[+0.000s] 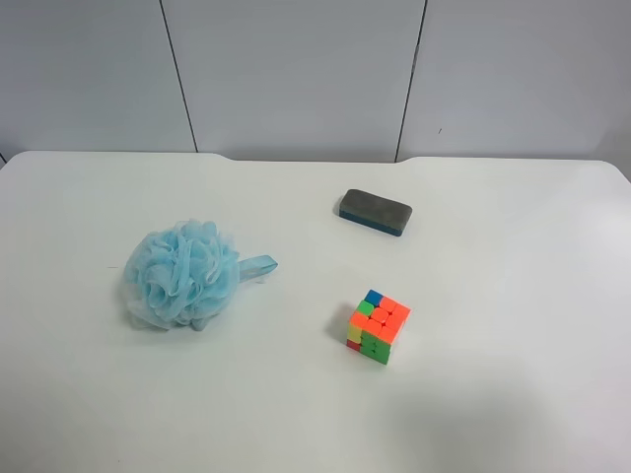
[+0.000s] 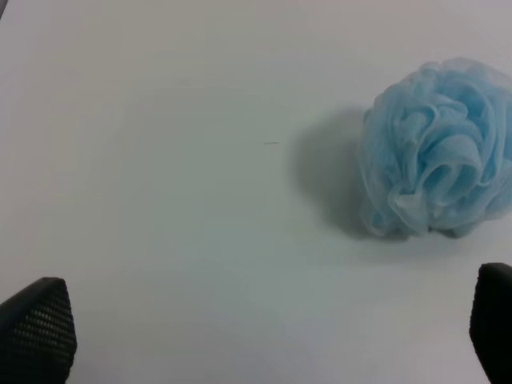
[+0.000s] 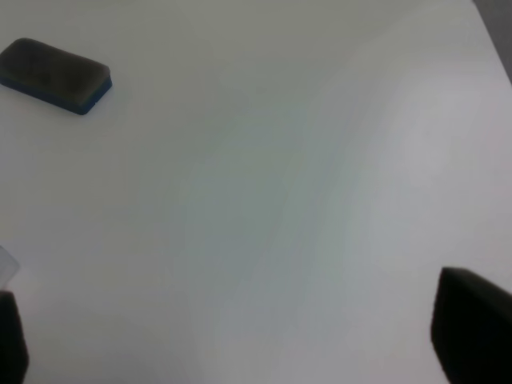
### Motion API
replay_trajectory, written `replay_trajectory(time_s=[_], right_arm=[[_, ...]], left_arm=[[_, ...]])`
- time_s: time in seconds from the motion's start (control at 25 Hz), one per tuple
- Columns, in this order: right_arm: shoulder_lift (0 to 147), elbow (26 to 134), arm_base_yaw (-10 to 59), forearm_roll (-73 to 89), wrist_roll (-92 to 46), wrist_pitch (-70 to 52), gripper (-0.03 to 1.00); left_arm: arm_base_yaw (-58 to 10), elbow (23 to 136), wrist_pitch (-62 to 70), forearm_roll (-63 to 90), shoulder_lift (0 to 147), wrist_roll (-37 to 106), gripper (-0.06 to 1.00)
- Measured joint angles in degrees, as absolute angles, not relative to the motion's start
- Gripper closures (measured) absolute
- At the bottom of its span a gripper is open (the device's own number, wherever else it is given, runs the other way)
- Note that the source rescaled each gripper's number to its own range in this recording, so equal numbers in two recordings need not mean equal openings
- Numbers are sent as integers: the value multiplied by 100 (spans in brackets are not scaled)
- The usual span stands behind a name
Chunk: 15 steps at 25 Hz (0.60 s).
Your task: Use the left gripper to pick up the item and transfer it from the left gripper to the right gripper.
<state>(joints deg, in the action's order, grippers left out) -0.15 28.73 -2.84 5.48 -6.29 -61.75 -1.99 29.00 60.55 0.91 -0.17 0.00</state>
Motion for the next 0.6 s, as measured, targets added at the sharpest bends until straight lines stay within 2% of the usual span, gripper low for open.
replay_trajectory(time_s=[0.6], right_arm=[[-15, 2873, -284, 548, -629, -6175, -3]], left_arm=[[-199, 2900, 6055, 91, -17, 0, -6]])
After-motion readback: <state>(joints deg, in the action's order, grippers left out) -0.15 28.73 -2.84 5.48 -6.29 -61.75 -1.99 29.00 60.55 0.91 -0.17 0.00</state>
